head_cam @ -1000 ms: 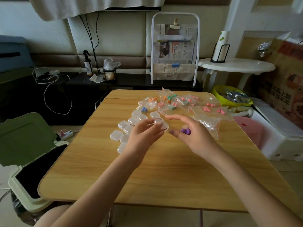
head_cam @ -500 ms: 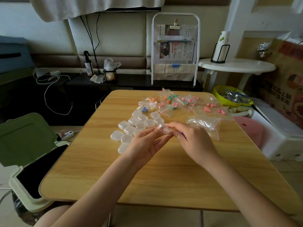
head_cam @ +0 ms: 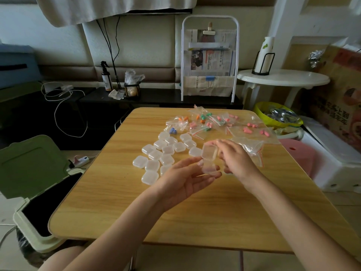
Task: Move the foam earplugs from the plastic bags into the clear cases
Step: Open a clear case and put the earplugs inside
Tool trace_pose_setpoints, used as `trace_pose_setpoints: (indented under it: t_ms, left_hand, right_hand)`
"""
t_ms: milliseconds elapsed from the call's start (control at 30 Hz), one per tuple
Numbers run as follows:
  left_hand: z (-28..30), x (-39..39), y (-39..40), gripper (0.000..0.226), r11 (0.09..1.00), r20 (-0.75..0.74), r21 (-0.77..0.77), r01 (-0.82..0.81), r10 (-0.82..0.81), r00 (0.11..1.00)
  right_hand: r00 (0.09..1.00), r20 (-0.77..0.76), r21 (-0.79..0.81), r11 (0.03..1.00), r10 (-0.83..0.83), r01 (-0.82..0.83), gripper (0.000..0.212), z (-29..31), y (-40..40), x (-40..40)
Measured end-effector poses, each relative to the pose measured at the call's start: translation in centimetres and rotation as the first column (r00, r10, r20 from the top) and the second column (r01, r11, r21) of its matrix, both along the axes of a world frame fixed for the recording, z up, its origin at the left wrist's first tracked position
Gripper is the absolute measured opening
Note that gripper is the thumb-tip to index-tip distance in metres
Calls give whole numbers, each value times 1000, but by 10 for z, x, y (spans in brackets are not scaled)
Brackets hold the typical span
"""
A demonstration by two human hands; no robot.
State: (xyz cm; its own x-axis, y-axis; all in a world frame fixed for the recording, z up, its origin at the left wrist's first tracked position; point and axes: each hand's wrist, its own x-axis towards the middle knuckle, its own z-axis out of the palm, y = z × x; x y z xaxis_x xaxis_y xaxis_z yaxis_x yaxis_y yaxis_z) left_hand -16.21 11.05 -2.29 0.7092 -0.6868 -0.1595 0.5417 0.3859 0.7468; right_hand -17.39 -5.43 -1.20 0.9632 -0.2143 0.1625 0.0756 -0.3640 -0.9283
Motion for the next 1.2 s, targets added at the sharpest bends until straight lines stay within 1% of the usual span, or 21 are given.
trace_pose_setpoints:
  t_ms: [33,67,100,167,233,267,367,467,533,600,700,800,867,1000,1133,1200]
  left_hand:
    - [-1,2,0,20,999,-10,-6,-48,48,999]
    - [-3,4,0,20,995,-20,-14,-96,96,995]
    - [-4,6,1,22,990,-24,-22,-137,137,990]
    - [-5,8,3,27,981,4,-26,-190,190,982]
    - [-5,9,4,27,978,56,-16,-207,207,977]
    - [-5,10,4,25,977,76,-7,-212,212,974]
    - [-5,9,5,19,971,140,47,-234,226,964]
    - [-6,8,5,23,956,218,99,-276,250,943]
    - [-6,9,4,24,945,246,115,-305,270,931]
    - [-5,9,3,22,944,245,111,-312,278,929]
    - [-5,9,2,22,958,240,90,-273,246,939]
    - [-4,8,1,20,969,225,67,-236,216,950]
    - [-3,8,0,16,969,203,70,-239,221,954]
    - [-5,8,-1,17,973,216,35,-228,215,952]
    - [-6,9,-1,26,968,177,24,-251,243,954]
    - [-5,10,-1,26,965,177,30,-262,253,951]
  right_hand:
    - [998,-65,166,986,27,-16,33,1,0,1]
    - [994,-95,305,952,55,-24,33,2,1,2]
    - [993,-98,397,917,72,-27,31,3,1,1]
    - [992,-85,490,871,92,-39,22,4,3,-1]
    - [990,-70,513,855,125,-71,8,3,7,-5]
    - [989,-58,513,854,139,-90,7,1,9,-7]
    - [989,16,458,879,144,-135,11,-4,14,-7]
    - [990,56,352,925,128,-140,7,-7,15,-5]
    - [992,68,220,968,108,-121,6,-8,15,-5]
    - [989,108,58,993,99,-106,13,-9,15,-4]
    - [979,162,-166,982,120,-93,20,-7,16,-5]
    - [976,171,-296,952,135,-80,18,-5,17,-8]
    - [976,170,-287,955,134,-81,18,-4,17,-9]
    - [973,168,-171,977,156,-127,24,-3,17,-10]
    - [976,149,-149,980,157,-134,22,-1,18,-12]
    - [977,157,-145,982,147,-124,19,0,18,-13]
